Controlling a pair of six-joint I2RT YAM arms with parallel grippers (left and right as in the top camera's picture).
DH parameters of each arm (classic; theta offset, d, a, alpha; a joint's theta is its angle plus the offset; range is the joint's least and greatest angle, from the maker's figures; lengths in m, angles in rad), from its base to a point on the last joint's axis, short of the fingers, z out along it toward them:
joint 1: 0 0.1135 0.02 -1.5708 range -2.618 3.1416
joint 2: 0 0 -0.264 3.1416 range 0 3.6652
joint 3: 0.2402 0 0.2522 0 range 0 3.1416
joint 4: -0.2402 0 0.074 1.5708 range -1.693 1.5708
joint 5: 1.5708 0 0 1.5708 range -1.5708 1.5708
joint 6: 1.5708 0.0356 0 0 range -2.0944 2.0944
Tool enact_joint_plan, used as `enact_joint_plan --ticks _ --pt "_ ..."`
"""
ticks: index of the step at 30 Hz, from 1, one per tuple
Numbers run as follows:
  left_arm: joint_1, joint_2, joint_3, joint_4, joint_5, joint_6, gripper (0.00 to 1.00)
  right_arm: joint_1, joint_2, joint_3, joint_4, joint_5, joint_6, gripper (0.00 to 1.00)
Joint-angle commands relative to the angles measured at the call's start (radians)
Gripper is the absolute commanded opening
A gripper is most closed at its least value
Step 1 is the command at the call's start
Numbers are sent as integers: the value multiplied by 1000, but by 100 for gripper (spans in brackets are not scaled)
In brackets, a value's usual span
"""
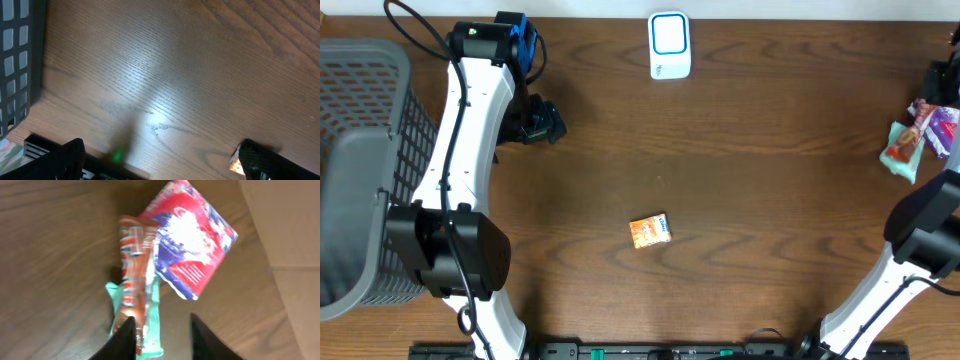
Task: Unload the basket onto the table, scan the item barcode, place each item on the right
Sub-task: 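Carry the candy bar to the right edge and release it on the pile, then reach the right gripper to the small orange box and grasp it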
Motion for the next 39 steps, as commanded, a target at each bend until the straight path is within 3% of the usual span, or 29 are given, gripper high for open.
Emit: enact_joint_plan --ticks 1,13,17,20,26,28,29,34,36,37,39 --pt "3 8 -5 -2 -9 -2 98 -8 0 -5 0 33 9 59" --pt "3 8 -5 -2 -9 -2 98 76 0 -5 -40 -665 34 57" --pt "3 8 -5 -2 -9 -2 98 153 0 -5 -142 -826 34 61" --pt "3 8 -5 -2 -9 -2 98 242 0 -5 -307 -837 29 68" --pt "3 8 -5 -2 -9 -2 98 430 0 -5 -528 -837 -174 70" --pt "3 8 -5 -2 -9 -2 98 520 0 -6 -554 -822 -245 80" --pt "3 8 -5 -2 -9 -2 98 554 0 -6 -554 -801 -258 99" --pt "3 8 -5 -2 -9 -2 98 744 0 -11 -550 -667 -315 99" --pt "3 8 -5 -2 -9 -2 98 812 0 -18 -547 -651 -403 91" --pt "3 8 -5 -2 -9 -2 98 858 0 -22 -529 -625 -453 99" --pt "3 8 -5 -2 -9 -2 98 916 0 -23 -489 -550 -487 99"
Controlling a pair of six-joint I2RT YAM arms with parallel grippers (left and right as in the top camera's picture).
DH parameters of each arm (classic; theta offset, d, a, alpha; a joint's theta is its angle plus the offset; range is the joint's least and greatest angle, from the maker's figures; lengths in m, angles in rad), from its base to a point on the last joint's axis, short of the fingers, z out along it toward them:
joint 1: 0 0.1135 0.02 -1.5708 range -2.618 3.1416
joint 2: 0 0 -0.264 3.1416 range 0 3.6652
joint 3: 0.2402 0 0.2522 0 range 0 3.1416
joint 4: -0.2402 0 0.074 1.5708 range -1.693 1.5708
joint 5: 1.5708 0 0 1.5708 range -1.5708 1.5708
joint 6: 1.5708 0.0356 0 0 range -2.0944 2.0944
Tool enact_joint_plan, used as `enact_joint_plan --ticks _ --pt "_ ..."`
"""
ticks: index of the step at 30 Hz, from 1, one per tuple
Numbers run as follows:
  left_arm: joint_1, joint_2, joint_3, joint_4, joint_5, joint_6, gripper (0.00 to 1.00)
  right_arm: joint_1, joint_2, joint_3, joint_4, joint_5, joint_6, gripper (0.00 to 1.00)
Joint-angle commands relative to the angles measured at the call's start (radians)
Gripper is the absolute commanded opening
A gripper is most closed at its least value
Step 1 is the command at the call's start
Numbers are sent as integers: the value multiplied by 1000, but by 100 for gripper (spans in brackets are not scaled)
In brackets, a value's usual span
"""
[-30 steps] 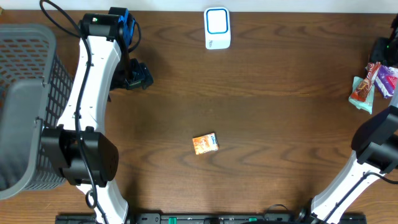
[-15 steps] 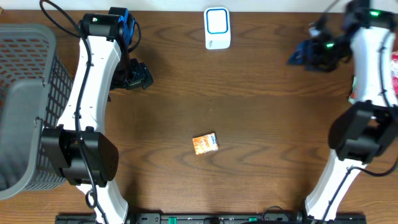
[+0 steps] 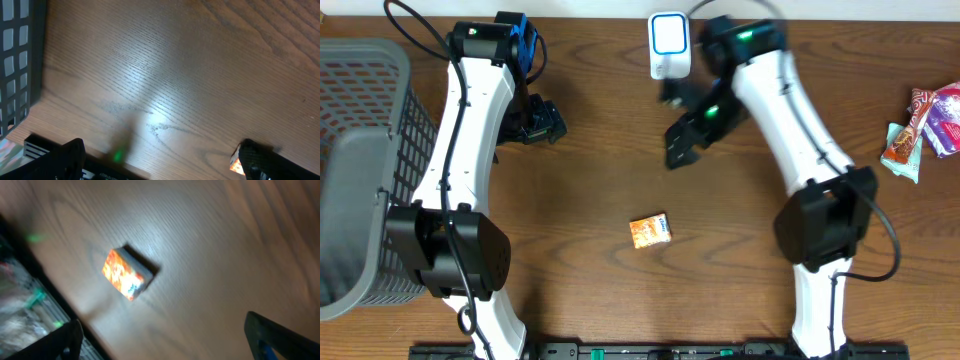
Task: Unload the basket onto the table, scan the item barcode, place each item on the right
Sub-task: 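Reach the right gripper to the small orange box and grasp it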
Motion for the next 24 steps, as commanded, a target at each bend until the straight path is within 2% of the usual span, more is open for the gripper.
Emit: enact_joint_plan --ticks 1,5,12,24 --pt "3 8 -5 -3 -9 -2 98 105 0 -12 50 142 -134 99" --pt "3 8 -5 -3 -9 -2 98 185 1 -18 66 105 -134 99" --pt "3 8 -5 -3 -9 -2 98 279 1 -135 155 92 -268 99" --pt "3 8 -5 -3 -9 -2 98 289 1 -421 275 81 -342 99"
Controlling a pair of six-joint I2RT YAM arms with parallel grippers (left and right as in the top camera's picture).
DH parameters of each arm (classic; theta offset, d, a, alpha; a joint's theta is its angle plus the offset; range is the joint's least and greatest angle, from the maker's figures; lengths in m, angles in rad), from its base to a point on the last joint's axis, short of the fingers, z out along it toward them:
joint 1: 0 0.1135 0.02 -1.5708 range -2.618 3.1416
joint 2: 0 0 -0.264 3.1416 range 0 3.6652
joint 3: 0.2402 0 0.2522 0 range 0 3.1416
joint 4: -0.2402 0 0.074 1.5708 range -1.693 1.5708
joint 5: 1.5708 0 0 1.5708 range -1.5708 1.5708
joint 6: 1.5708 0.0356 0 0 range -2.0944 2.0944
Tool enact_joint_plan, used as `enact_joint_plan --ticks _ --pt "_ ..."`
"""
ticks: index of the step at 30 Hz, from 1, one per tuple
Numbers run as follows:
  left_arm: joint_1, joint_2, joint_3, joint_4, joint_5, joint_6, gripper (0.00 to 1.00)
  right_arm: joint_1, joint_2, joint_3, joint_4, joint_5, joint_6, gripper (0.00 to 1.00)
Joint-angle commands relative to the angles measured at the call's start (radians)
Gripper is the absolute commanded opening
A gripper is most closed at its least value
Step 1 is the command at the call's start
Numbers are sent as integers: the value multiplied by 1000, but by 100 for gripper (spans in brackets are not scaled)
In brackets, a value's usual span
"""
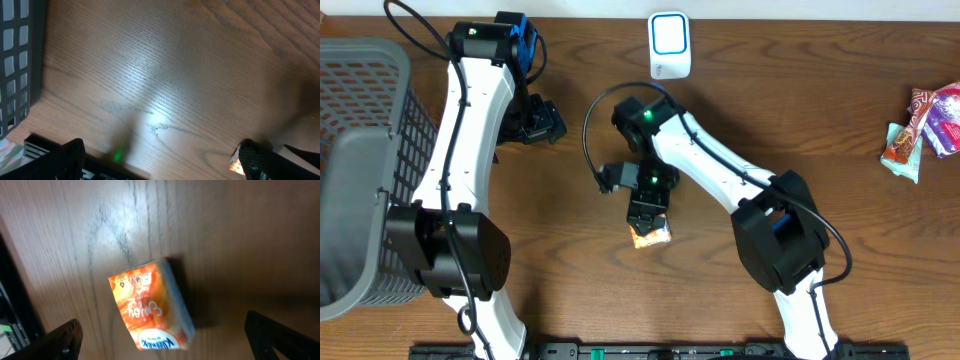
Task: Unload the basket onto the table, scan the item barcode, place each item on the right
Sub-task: 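Reach the right gripper to the small orange box and grasp it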
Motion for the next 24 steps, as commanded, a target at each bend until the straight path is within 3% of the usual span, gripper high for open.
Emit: enact_joint_plan --ticks 1,3,9,15,22,24 --pt "3 8 -5 -2 -9 -2 98 2 1 -67 2 -8 -51 99" --pt "3 8 -5 -2 -9 -2 98 1 1 -94 13 -15 -62 96" --pt "3 8 -5 -2 -9 -2 98 1 1 -177 95 -21 -62 72" --pt "3 8 -5 -2 -9 -2 98 1 1 -185 114 -54 -63 64" --pt "3 8 -5 -2 -9 -2 98 -13 1 -183 83 -115 -54 69" --pt "3 8 -5 -2 -9 -2 98 -24 1 -183 72 -121 -54 61"
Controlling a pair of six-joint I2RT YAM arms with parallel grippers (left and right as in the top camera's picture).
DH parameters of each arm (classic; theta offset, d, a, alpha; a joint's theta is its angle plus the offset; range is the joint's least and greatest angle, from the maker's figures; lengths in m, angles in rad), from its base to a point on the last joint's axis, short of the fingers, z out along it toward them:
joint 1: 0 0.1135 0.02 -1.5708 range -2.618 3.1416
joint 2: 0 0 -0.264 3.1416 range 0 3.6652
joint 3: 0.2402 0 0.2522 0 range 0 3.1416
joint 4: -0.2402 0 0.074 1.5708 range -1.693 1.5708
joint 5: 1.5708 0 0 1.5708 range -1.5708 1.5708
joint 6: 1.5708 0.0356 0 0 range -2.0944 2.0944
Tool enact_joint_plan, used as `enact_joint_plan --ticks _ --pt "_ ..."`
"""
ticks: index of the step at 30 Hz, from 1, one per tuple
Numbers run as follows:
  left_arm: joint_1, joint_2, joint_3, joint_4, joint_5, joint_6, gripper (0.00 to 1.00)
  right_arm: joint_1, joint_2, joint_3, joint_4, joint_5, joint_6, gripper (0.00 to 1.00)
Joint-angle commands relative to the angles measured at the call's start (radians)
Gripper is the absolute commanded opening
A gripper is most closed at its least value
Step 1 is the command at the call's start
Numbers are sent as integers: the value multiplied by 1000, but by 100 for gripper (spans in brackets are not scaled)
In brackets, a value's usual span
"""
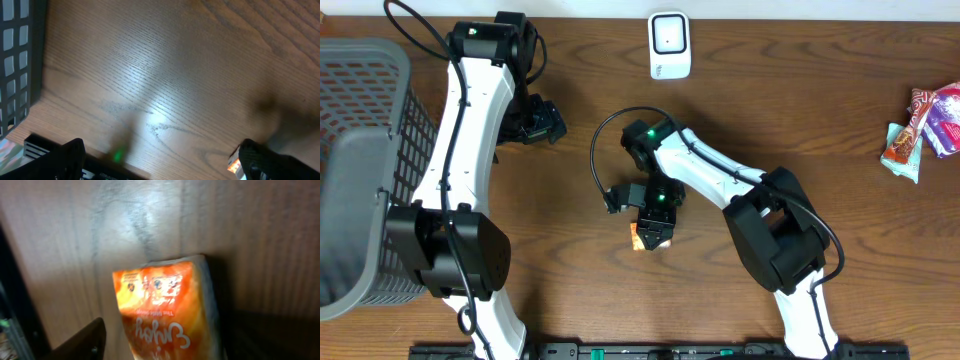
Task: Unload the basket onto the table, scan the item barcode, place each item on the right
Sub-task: 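Reach the right gripper to the small orange box and grasp it, then raise the orange box and hold it in front of the scanner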
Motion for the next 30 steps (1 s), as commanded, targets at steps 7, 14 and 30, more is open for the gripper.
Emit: enact_joint_plan --ticks 7,14,30 --pt "3 8 -5 -2 -9 -2 97 -80 1 -7 -29 -128 -1 47" --pt "3 8 -5 -2 -9 -2 98 -113 1 -15 -42 -202 -2 53" --pt "3 8 -5 -2 -9 -2 98 -102 1 -133 111 -218 55 23"
